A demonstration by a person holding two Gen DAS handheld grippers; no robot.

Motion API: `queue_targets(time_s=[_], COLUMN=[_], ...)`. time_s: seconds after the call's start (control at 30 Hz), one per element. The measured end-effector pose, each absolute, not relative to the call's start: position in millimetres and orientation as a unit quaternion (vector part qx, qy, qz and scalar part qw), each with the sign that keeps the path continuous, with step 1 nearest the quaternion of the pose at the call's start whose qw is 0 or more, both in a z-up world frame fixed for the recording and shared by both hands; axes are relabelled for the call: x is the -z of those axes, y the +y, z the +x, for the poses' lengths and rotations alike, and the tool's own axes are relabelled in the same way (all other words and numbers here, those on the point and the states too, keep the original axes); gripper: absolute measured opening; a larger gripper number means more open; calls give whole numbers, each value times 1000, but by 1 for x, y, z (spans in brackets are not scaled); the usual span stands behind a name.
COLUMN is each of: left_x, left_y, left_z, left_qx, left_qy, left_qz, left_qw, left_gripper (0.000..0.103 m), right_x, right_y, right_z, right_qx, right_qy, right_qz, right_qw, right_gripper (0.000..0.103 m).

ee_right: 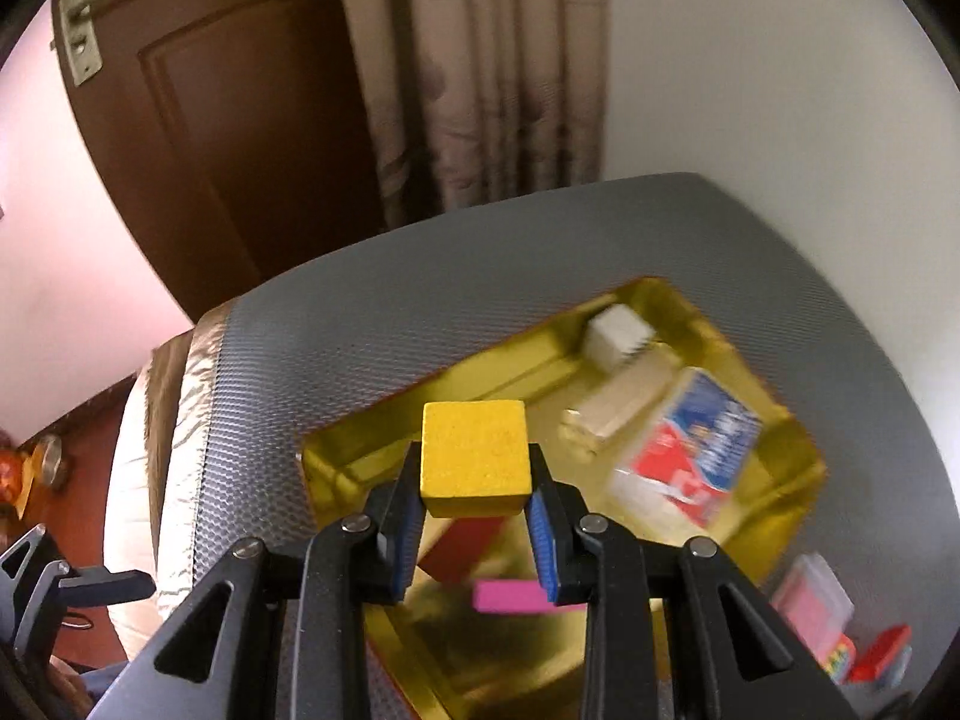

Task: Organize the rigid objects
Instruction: 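Carry the yellow cube into the tin and open the right gripper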

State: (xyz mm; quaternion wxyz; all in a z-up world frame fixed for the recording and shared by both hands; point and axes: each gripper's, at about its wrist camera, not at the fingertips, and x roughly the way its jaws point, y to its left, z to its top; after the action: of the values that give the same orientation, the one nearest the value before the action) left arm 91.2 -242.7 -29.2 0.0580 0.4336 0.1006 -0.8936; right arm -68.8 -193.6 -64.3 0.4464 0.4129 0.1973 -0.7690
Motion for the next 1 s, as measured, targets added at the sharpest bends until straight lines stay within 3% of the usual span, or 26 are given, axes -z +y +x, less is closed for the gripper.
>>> queue_targets(time_s=[1.0], left_x=[46], left_y=[-243], left_z=[80], left_qx=[880], left_qy=[93], left_qz=[463], left_qw=[47], left_gripper=[102], right_x=[115], right_y=[-241], right_z=[-67], right_qx=[702], right_qy=[248], right_qz=[460], right_qw=[484], right_gripper=[31])
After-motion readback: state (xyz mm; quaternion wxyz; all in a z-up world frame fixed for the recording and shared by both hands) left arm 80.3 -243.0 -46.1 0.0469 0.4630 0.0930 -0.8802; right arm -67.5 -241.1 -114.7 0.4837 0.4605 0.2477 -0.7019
